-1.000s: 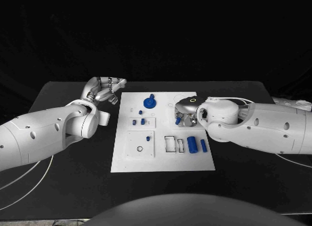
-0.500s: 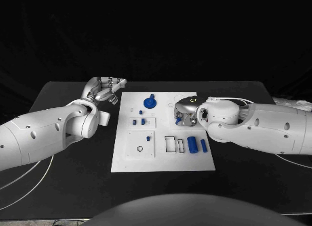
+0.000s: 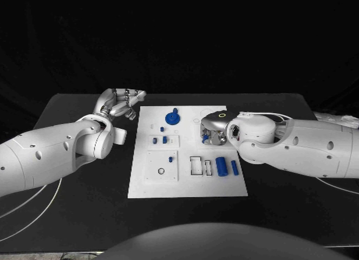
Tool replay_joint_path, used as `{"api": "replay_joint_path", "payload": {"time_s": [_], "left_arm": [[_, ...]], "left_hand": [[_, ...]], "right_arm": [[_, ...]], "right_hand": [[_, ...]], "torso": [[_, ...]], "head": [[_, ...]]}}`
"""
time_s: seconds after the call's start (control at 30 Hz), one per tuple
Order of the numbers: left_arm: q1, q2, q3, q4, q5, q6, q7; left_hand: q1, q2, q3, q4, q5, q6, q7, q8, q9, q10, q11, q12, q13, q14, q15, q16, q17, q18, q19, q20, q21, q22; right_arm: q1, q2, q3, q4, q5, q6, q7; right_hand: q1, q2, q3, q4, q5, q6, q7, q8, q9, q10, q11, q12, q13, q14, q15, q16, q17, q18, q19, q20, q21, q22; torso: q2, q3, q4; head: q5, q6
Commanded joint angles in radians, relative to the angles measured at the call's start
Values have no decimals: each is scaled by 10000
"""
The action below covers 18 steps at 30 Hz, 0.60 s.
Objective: Assemble the parts on the task board
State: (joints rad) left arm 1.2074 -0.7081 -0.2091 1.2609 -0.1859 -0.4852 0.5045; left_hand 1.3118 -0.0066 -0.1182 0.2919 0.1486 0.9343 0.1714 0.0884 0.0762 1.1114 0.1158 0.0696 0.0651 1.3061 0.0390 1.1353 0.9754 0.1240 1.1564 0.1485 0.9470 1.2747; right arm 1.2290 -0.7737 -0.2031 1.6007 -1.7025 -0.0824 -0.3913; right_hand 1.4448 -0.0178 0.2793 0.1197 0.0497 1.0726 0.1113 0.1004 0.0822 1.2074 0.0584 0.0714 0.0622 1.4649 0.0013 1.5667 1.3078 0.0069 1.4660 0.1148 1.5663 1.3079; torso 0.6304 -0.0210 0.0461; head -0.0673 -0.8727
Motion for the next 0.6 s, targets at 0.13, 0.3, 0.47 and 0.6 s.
{"api": "replay_joint_path", "payload": {"time_s": [0.13, 0.3, 0.47, 0.6], "left_arm": [[4, 18, 7, 15, -3, 152, 58], [3, 20, 6, 16, -4, 158, 54], [3, 15, 6, 19, -4, 158, 51], [1, 5, 5, 16, -4, 163, 45]], "left_hand": [[6, 116, -75, -3, 57, -33, -23, 39, 3, 5, -58, 2, 13, -56, 9, -48, -14, 83, -38, -1, -65, -4], [6, 116, -75, -3, 57, -33, -23, 39, 3, 5, -58, 2, 13, -56, 9, -48, -14, 83, -38, -1, -65, -4], [19, 126, -87, -4, 64, -42, -20, 36, 1, 0, -56, 0, 12, -56, 11, -47, -13, 85, -48, 0, -69, -3], [19, 126, -87, -4, 64, -42, -20, 36, 1, 0, -56, 0, 12, -56, 11, -47, -13, 85, -48, 0, -69, -3]], "right_arm": [[-12, -3, -1, 14, -40, -49, 110], [-16, -15, -1, 11, 40, -199, 174], [-19, -93, -1, 36, 333, -641, 275], [-18, -195, 0, 131, 548, -1193, 452]], "right_hand": [[218, 68, 140, -87, 0, 422, -36, 195, 113, 276, -36, 5, -3, 1059, -105, 41, 2630, -69, 1048, -123, 45, 2629], [281, 83, 179, -139, -4, 553, -61, 240, 146, 409, -59, 2, -5, 1059, -106, 41, 2630, -69, 1048, -136, 45, 2629], [275, 79, 177, -140, -2, 601, -57, 254, 158, 452, -53, -7, -7, 1059, -103, 41, 2630, -69, 1048, -138, 45, 2629], [277, 84, 181, -141, 1, 635, -42, 264, 168, 485, -36, -14, -8, 1059, -93, 41, 2630, -69, 1048, -135, 45, 2629]], "torso": [[-1, 1, -4], [-3, -4, 0], [-9, -3, 0], [-8, 0, -4]], "head": [[0, 1], [-5, 1], [-4, 1], [27, 1]]}}
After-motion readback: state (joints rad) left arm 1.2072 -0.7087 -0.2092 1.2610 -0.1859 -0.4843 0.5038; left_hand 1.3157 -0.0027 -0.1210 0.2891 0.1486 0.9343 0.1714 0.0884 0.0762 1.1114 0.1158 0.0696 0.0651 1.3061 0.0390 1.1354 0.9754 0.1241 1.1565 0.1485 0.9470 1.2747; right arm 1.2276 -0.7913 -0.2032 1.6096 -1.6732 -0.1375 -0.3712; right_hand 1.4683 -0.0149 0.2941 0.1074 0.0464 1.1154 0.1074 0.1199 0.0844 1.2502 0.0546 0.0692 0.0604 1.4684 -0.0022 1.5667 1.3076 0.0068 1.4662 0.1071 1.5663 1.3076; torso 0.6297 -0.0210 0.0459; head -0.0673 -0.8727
